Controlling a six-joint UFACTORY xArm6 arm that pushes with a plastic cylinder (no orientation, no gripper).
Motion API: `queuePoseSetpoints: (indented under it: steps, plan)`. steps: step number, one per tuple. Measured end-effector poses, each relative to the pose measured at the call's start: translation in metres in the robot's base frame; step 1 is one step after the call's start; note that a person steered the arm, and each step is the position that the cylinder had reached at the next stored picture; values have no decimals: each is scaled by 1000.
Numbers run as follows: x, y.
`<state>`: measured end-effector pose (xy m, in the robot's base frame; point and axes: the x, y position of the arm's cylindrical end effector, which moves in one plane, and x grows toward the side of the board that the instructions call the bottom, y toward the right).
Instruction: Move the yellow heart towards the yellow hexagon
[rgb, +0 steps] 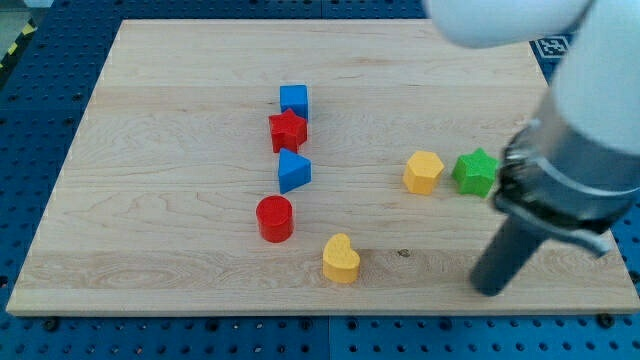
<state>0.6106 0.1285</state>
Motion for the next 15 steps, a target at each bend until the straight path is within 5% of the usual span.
queuePoseSetpoints:
  steps: [3, 4, 15]
  plan:
    - [8, -142]
    - [2, -149]
    - [-57, -61]
